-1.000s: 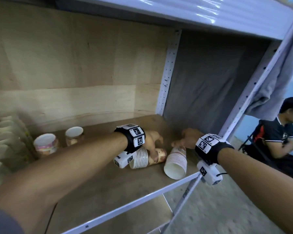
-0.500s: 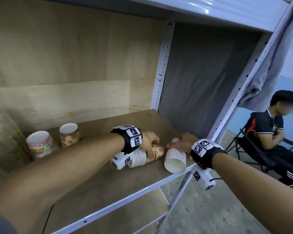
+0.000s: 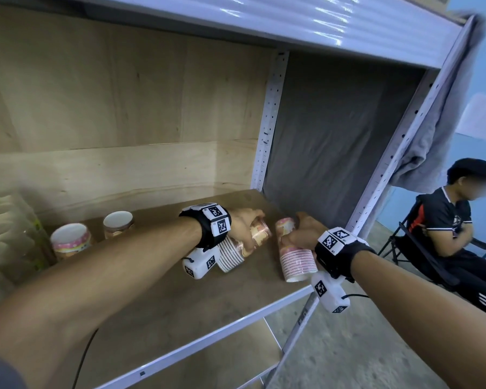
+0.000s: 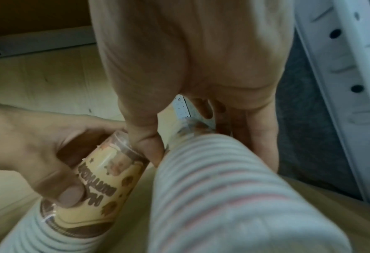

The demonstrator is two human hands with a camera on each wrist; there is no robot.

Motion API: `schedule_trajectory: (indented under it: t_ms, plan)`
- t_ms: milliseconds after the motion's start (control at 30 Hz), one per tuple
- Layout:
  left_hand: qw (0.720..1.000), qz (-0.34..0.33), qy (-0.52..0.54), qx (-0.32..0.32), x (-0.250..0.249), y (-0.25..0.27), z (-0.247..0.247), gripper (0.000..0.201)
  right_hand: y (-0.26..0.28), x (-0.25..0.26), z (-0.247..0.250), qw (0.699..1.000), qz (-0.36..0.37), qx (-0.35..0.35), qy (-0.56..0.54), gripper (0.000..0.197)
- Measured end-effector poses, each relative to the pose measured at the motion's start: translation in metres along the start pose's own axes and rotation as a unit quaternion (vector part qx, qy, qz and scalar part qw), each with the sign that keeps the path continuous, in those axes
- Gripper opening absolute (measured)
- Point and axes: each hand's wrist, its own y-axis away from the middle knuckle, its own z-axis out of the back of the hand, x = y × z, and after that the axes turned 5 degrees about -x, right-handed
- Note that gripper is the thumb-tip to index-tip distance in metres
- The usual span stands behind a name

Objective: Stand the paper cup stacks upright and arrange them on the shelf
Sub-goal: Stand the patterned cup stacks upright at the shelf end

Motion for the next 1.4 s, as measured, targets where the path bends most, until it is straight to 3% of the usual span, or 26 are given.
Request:
schedule_trajectory:
  t_ms: [67,200,400,933,1167,1400]
  plan:
    - [0.999,0.009,0.033,-0.028,0.002,0.000,0.006,0.101,-0.003,0.006,0.004,1.000,0.019,-0.002,-0.005,0.082]
    - [0.994,0.002,0.070,-0.090,0.004,0.003,0.014,0.073,-0.003,0.020,0.010,0.999,0.038,-0.002,-0.026,0.081]
    - [0.988,0.028,0.086,-0.124,0.008,0.003,0.014,0.069,-0.004,0.025,0.005,0.998,0.049,-0.013,-0.049,0.071]
    - [0.992,0.047,0.065,-0.099,0.007,0.001,0.025,0.061,0.000,0.039,0.010,0.997,0.078,0.003,0.013,0.065]
    - [0.992,0.070,0.033,-0.102,-0.008,0.001,0.044,0.049,0.002,0.058,0.017,0.988,0.095,-0.039,0.114,0.038]
    - [0.991,0.079,0.000,-0.104,-0.017,-0.003,0.045,0.044,-0.001,0.070,0.013,0.982,0.103,-0.034,0.155,0.024]
